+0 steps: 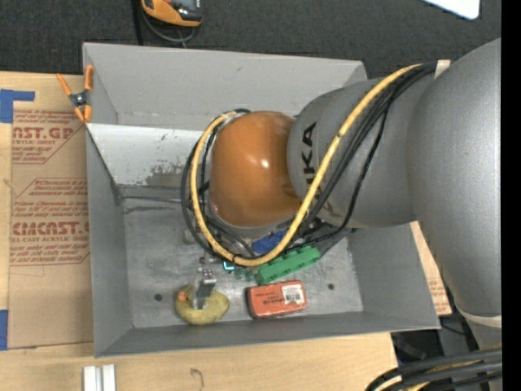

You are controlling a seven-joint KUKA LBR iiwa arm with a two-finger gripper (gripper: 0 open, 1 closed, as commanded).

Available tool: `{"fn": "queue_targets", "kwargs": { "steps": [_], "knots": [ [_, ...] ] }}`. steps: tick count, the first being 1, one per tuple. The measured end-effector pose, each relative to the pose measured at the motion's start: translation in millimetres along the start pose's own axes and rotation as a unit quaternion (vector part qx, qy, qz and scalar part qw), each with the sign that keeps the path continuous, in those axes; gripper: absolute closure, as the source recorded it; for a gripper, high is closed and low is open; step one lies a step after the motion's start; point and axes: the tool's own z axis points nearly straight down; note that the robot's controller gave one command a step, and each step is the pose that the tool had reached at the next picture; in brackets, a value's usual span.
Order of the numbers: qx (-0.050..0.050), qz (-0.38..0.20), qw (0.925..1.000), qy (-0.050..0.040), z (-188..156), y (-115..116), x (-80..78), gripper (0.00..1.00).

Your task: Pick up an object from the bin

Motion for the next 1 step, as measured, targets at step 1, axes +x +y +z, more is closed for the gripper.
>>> {"fn": "queue_targets", "kwargs": {
  "steps": [1],
  "knots": [
    [-0.001, 0.001, 1.0, -0.0036, -3.8, -0.7, -2.1, 0.0]
  ]
}}
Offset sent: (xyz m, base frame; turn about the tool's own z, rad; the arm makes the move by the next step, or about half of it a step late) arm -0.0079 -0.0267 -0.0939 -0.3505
